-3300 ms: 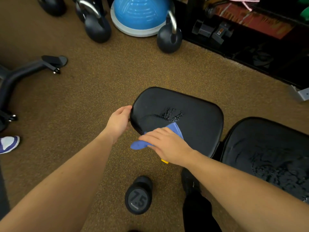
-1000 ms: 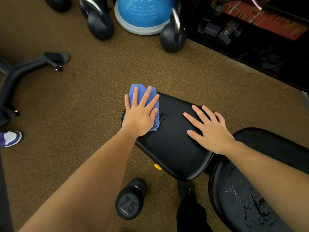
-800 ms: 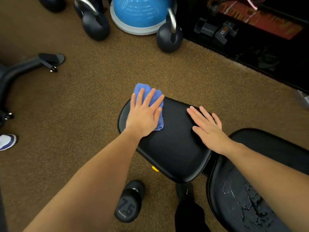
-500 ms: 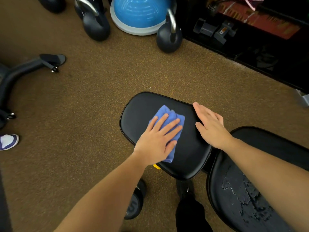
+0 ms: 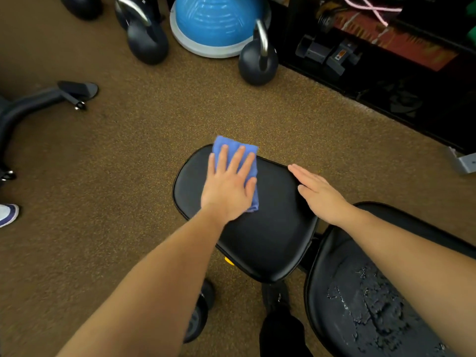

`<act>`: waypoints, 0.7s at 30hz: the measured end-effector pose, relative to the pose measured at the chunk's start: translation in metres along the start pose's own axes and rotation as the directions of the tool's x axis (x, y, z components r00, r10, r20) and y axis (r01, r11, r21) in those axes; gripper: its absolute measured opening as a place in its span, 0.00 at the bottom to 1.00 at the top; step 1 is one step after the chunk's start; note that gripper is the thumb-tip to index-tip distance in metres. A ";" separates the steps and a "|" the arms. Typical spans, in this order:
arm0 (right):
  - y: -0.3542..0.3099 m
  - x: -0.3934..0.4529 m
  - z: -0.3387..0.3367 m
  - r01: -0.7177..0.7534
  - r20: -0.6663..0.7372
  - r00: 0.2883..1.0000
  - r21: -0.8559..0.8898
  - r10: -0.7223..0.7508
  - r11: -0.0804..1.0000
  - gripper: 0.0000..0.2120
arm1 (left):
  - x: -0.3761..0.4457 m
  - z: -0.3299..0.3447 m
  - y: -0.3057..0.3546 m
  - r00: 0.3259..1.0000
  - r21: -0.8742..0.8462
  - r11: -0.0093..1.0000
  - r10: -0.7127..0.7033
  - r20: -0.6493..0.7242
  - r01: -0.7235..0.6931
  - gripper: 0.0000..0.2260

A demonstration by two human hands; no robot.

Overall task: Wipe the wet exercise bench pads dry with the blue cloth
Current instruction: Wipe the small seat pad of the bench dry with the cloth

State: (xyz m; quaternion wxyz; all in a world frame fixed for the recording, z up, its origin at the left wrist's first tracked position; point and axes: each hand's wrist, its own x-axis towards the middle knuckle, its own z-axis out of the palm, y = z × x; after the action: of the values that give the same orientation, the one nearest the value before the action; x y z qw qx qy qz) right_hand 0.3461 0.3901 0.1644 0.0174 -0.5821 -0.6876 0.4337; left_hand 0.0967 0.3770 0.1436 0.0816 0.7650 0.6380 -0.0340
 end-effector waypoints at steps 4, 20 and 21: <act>-0.009 0.000 -0.008 -0.002 -0.204 0.978 0.200 0.043 0.980 0.21 | -0.022 0.005 0.060 0.994 -0.052 0.993 0.107 0.010 -0.106 0.29; -0.078 -0.023 0.034 0.006 -0.267 0.958 0.367 0.099 0.930 0.03 | -0.051 -0.020 0.034 0.902 -0.770 0.519 -0.399 0.164 0.370 0.19; -0.076 -0.024 0.032 0.018 -0.253 0.963 0.411 0.095 0.912 0.04 | -0.050 -0.022 0.035 0.905 -0.808 0.457 -0.373 0.206 0.373 0.17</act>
State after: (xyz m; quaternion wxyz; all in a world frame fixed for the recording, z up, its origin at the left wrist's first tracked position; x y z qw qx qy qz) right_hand 0.2774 0.3560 0.2026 0.2229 -0.6321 -0.5611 0.4858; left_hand 0.1203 0.3260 0.1764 0.4238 0.4749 0.7278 0.2553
